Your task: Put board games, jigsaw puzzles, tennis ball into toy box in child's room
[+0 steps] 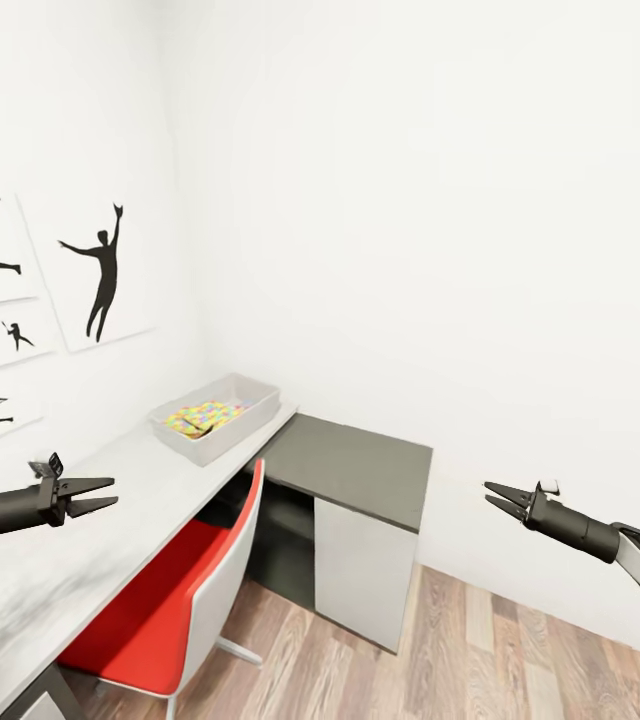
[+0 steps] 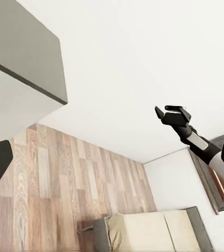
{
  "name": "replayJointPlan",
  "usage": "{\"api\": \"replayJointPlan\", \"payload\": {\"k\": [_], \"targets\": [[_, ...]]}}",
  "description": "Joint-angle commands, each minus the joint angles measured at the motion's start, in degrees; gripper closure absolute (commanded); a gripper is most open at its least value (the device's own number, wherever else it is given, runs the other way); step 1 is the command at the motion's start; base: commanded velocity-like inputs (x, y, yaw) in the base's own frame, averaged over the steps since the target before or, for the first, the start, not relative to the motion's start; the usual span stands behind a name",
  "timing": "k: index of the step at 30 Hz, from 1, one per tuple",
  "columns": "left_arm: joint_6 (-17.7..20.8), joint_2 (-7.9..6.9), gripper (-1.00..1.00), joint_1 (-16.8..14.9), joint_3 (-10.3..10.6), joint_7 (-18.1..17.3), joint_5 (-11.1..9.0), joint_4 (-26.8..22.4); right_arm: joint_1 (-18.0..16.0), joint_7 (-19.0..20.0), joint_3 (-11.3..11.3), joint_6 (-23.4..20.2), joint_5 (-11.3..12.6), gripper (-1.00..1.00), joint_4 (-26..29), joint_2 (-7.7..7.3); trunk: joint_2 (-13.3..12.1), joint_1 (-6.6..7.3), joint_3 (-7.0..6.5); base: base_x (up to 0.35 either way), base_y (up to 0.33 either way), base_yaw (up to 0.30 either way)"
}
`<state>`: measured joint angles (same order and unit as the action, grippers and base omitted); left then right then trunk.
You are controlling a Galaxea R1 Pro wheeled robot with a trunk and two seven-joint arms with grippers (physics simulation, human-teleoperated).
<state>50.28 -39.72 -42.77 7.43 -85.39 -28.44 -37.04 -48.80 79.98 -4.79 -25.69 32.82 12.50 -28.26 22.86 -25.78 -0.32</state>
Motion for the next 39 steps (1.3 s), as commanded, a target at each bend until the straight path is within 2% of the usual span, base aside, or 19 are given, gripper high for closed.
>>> {"api": "replayJointPlan", "payload": {"k": [1,9,25,30,39], "targets": [[0.6,-0.08,-1.0,-0.04,0.28,-0.21,-0.23,0.03,-0.02,0.09,-0.48,-0.59,0.58,-1.0,-0.02,-0.04,0.05,0.0,-0.04,-0.278,0.0,-0.205],[0.6,-0.05,-1.0,-0.04,0.27,-0.21,-0.21,0.03,-0.04,0.07,-0.48,-0.59,0.58,-1.0,-0.03,-0.04,0.05,0.0,-0.38,-0.237,0.0,-0.137],[0.6,0.01,-1.0,-0.04,0.29,-0.13,-0.23,0.03,-0.04,-1.42,-0.48,-0.59,0.58,-1.0,-0.04,-0.03,0.05,0.0,-0.45,-0.01,0.0,-0.016],[0.58,-0.06,-1.0,-0.04,0.23,-0.18,-0.21,0.03,-0.02,-1.48,-0.48,-0.59,0.58,-1.0,-0.09,-0.03,0.05,0.0,-0.65,-0.06,0.0,-0.174],[0.54,-0.01,-1.0,-0.04,0.26,-0.15,-0.23,0.03,-0.04,-1.49,-0.48,-0.59,0.58,-1.0,-0.24,-0.02,0.05,0.0,-1.12,-0.273,0.0,-0.237]]}}
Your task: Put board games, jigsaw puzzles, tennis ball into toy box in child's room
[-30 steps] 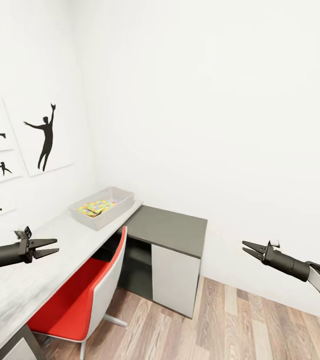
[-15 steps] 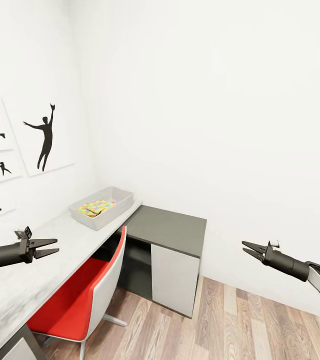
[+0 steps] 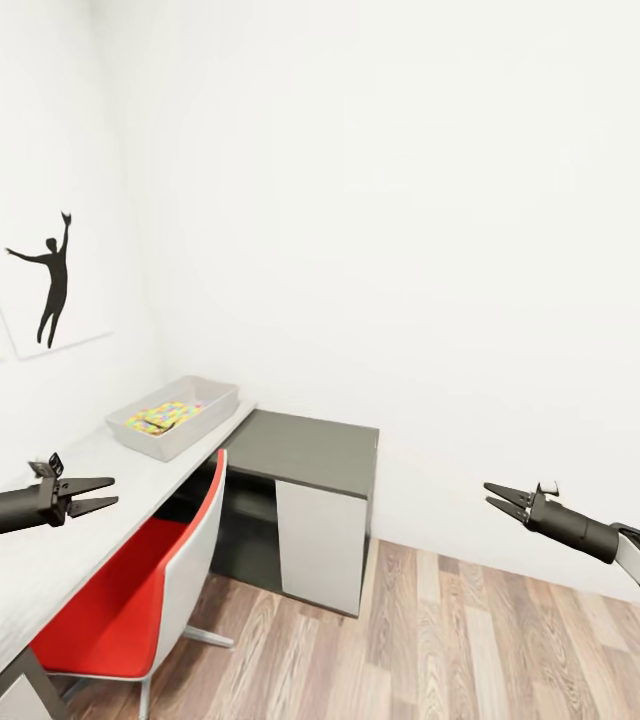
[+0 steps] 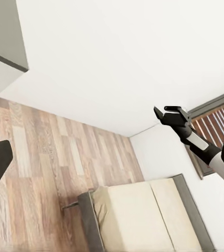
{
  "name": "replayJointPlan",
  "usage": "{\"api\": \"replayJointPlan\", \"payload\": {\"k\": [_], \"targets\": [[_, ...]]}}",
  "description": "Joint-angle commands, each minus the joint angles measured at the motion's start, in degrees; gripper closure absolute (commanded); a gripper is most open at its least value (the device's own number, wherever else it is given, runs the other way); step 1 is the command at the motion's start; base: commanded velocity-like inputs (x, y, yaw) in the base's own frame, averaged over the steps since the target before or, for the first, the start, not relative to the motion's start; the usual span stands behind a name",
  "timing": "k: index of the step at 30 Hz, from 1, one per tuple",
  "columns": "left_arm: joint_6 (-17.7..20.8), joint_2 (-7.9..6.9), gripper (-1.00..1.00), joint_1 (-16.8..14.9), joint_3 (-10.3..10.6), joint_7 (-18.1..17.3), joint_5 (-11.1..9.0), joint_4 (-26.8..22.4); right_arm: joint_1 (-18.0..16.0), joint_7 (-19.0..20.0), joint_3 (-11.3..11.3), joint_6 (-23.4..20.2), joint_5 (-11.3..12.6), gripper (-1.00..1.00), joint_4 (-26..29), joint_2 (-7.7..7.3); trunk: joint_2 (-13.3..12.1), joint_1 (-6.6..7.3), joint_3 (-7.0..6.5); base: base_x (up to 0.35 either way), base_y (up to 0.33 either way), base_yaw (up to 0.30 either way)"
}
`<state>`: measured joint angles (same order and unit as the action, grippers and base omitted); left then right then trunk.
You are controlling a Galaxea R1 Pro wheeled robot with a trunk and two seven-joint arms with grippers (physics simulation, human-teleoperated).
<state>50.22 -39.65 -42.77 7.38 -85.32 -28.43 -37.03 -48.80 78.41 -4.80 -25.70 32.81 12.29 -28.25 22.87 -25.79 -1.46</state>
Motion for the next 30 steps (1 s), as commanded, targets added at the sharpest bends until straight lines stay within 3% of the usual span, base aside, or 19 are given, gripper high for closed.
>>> {"api": "replayJointPlan", "payload": {"k": [1,7,18,24,30], "targets": [[0.61,-0.11,-1.0,-0.03,0.29,-0.23,-0.23,0.03,-0.04,0.08,-0.48,-0.58,0.59,-1.0,-0.03,-0.04,0.05,0.01,-0.02,-0.308,0.0,-0.244],[0.62,-0.08,-1.0,-0.03,0.3,-0.22,-0.22,0.03,-0.03,0.07,-0.48,-0.58,0.59,-1.0,-0.07,-0.05,0.05,0.01,-0.33,-0.219,0.0,-0.247],[0.61,-0.08,-1.0,-0.03,0.34,-0.2,-0.22,0.03,-0.04,0.07,-0.48,-0.58,0.59,-1.0,-0.07,-0.02,0.05,0.01,-0.88,-0.057,0.0,-0.249],[0.59,-0.1,-1.0,-0.03,0.33,-0.2,-0.22,0.03,-0.05,0.07,-0.48,-0.58,0.59,-1.0,-0.07,0.0,0.05,0.01,-1.16,-0.272,0.0,-0.237],[0.6,-0.09,-1.0,-0.03,0.35,-0.2,-0.22,0.03,-0.05,-0.07,-0.48,-0.58,0.59,-1.0,-0.07,0.03,0.05,0.01,-1.15,-0.31,0.0,-0.051]]}}
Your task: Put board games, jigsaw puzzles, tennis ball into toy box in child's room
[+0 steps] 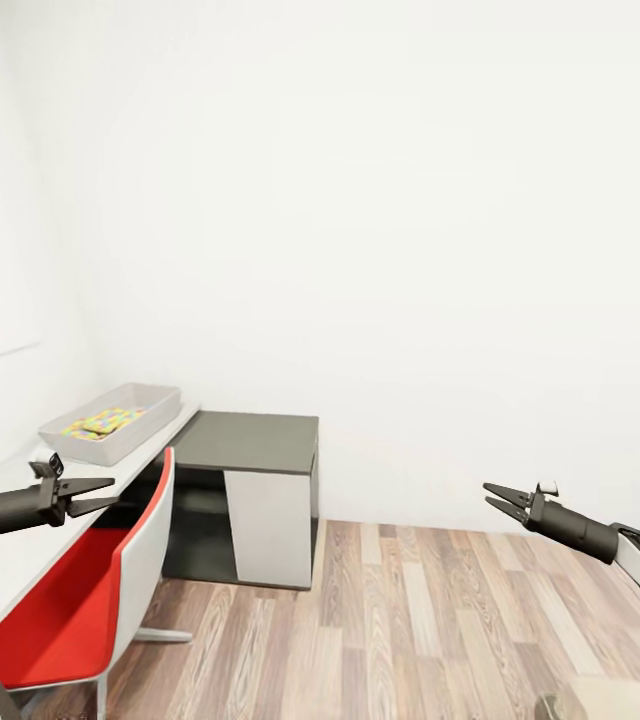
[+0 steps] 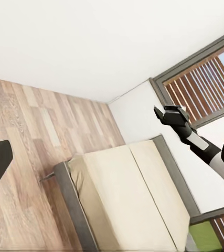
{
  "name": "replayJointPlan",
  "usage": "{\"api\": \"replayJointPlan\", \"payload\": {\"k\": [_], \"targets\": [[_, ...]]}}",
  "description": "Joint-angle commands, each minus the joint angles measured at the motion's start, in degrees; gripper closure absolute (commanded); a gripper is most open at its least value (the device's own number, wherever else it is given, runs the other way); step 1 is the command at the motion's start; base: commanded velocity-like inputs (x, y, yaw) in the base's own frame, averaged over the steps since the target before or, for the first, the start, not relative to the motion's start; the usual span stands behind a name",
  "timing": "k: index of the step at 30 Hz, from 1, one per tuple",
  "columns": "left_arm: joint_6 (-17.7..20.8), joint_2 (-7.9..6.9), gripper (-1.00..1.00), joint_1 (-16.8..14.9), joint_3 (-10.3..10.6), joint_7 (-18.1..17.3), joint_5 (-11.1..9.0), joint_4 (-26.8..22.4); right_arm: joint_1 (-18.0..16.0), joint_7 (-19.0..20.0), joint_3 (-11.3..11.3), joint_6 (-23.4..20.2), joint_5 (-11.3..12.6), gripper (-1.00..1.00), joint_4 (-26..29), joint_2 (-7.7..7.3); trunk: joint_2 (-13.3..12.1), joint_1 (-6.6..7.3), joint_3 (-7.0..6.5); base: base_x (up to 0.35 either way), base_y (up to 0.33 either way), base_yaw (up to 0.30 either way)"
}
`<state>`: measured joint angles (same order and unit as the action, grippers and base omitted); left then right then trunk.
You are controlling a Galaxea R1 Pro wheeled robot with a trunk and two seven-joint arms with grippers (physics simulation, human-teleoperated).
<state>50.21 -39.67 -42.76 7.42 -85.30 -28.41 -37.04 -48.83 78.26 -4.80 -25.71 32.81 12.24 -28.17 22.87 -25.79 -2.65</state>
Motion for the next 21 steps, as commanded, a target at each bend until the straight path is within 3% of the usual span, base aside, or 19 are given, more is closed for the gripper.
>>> {"api": "replayJointPlan", "payload": {"k": [1,7,14,19,21], "targets": [[0.6,-0.05,-1.0,-0.04,0.32,-0.22,-0.24,0.04,-0.01,0.04,-0.47,-0.57,0.59,-1.0,-0.02,-0.05,0.05,0.01,0.09,-0.312,0.0,-0.01],[0.59,0.0,-1.0,-0.04,0.34,-0.22,-0.24,0.04,0.0,-0.03,-0.51,-0.58,0.59,-1.0,-0.02,-0.04,0.05,0.01,0.56,-0.244,0.0,-0.004],[0.43,0.51,-1.0,-0.04,0.5,-0.17,-0.24,-0.12,-0.03,-0.03,-0.53,-0.57,0.59,-1.0,-0.02,-0.04,0.05,0.01,1.2,-0.039,0.0,0.0],[-1.0,2.27,-1.0,-0.04,1.06,0.13,-0.24,-0.63,-0.02,-1.34,-0.54,-0.57,0.59,-1.0,0.01,0.42,0.05,0.01,1.45,-0.004,0.0,0.0],[-1.35,4.6,-1.0,-0.04,2.6,0.46,-0.08,-0.82,-0.03,-2.32,-0.51,-0.57,0.54,-1.0,0.05,0.84,0.05,0.01,1.47,-0.001,0.0,0.0]]}}
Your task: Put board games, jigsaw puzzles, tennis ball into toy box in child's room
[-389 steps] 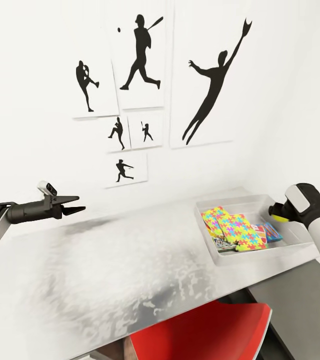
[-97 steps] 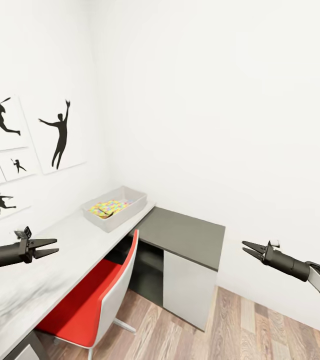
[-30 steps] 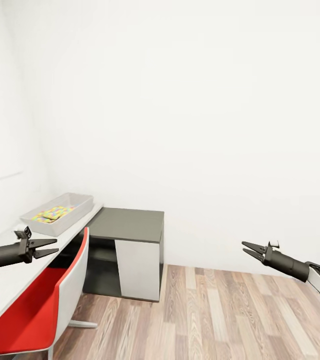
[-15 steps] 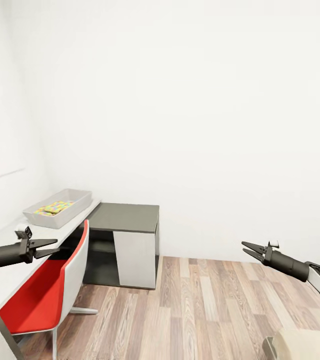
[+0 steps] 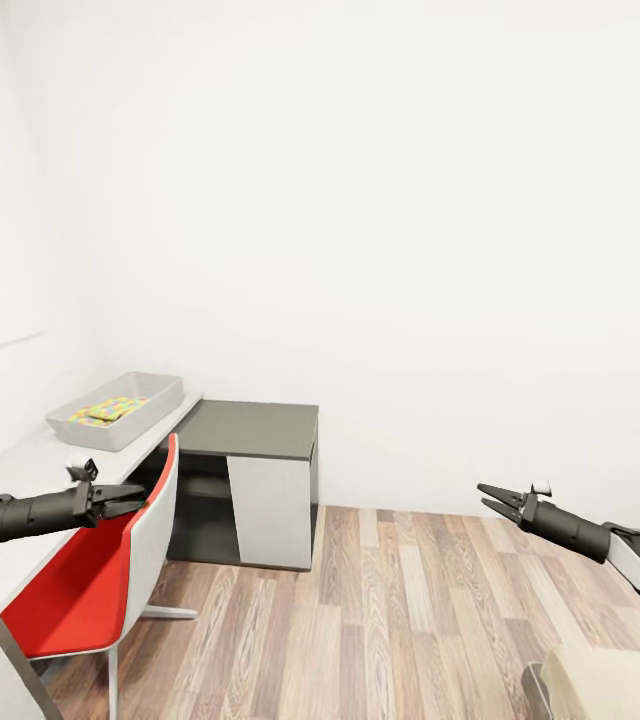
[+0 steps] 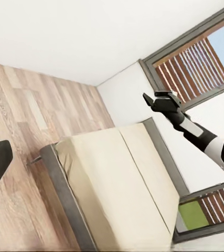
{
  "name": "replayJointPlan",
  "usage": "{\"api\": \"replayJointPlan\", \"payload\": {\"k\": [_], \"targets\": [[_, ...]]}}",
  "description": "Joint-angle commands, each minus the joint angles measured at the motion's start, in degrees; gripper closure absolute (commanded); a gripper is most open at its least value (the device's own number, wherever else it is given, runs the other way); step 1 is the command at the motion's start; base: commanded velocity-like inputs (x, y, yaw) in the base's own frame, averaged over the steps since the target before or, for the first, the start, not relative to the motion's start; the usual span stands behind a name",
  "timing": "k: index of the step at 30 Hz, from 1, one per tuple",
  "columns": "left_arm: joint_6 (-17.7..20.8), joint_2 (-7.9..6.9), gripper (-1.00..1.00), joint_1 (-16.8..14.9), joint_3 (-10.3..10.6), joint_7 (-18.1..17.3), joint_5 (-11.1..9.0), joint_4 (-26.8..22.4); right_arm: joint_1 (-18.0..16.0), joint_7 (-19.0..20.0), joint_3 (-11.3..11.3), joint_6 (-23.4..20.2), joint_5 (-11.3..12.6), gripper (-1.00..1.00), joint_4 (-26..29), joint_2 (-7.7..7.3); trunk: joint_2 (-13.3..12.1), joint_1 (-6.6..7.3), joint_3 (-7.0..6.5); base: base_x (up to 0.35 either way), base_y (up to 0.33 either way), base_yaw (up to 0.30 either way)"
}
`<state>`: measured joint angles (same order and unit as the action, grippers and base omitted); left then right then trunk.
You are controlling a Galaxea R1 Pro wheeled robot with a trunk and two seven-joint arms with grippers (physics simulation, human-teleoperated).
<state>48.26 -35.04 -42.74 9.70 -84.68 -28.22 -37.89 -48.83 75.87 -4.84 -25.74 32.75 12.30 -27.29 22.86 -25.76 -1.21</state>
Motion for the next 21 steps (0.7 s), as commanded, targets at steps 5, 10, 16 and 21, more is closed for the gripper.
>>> {"api": "replayJointPlan", "payload": {"k": [5,10,16,21], "targets": [[0.49,6.26,-1.0,-0.24,4.42,3.51,1.18,-0.22,-0.01,-0.4,-0.51,-0.54,0.57,-1.0,0.0,0.25,0.06,-0.02,0.04,0.0,0.0,0.0],[0.76,11.71,-1.0,-0.46,5.32,14.15,2.68,-0.19,-0.01,-0.83,-0.52,-0.54,0.56,-1.0,0.01,0.3,0.06,-0.02,0.04,0.0,0.0,0.0],[1.14,15.59,-1.0,-0.51,5.42,32.81,3.02,0.32,0.0,-8.15,-0.67,-0.59,0.5,-1.0,0.43,0.85,0.06,-0.02,0.04,0.0,0.0,0.0],[0.28,18.24,-1.0,-0.5,5.53,47.11,3.0,3.37,-0.03,-25.33,-1.05,-1.36,-0.28,-1.0,0.81,9.06,0.06,-0.02,0.04,0.0,0.0,0.0]]}}
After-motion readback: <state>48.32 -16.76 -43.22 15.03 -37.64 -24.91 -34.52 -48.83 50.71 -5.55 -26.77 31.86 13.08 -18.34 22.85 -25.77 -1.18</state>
